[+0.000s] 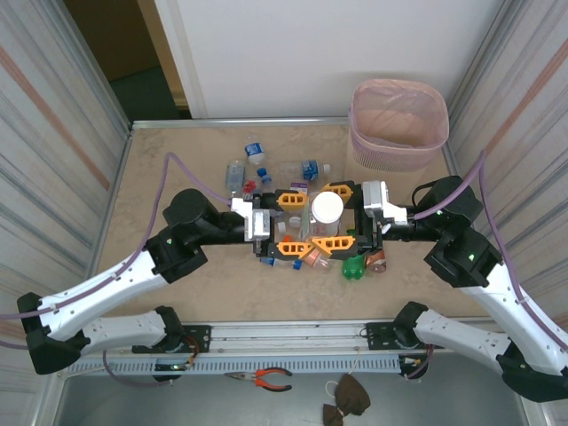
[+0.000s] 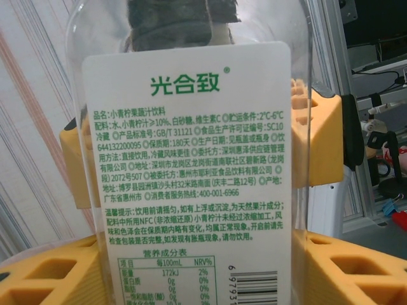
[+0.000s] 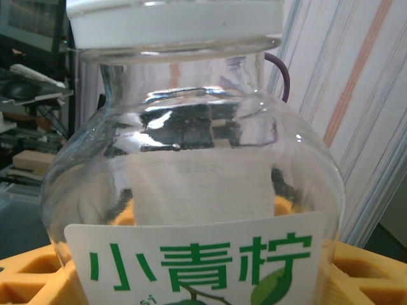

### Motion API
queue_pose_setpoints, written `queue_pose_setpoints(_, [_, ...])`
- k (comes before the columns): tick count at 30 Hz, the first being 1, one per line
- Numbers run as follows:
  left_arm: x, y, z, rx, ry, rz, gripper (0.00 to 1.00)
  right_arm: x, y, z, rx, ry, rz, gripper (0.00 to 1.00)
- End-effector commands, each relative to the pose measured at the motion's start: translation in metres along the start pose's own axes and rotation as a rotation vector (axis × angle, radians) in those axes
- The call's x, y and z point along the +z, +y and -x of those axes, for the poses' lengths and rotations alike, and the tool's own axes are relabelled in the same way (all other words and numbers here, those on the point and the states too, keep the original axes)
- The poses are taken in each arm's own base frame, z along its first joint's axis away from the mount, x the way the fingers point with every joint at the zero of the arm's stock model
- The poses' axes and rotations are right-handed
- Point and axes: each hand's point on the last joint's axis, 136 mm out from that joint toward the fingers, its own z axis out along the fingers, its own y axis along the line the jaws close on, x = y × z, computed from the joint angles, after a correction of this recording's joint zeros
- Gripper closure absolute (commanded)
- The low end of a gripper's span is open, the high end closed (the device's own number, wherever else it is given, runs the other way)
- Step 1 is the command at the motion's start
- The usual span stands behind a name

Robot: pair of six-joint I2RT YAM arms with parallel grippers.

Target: Put the plastic bottles in the bin

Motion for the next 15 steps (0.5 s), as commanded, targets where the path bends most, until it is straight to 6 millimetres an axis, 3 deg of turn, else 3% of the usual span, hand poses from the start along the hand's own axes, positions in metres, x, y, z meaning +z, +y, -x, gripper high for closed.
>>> queue_pose_setpoints(1, [-0.007, 0.006, 0.020, 0.054, -0.057, 0.052, 0.35, -0.005, 0.005, 0.015, 0.000, -0.032, -0.002, 0.48])
queue_pose_setpoints(9, [-0.018, 0.008, 0.018, 0.049, -0.036, 0.105, 0.14, -0.005, -0.020, 0.009, 0.011, 0.005, -0.138, 0.47])
queue_pose_setpoints(15, [-0.031, 0.014, 0.003, 0.022, 0.034, 0.185, 0.11, 0.000, -0.057, -0.009, 0.035, 0.122, -0.287, 0.48])
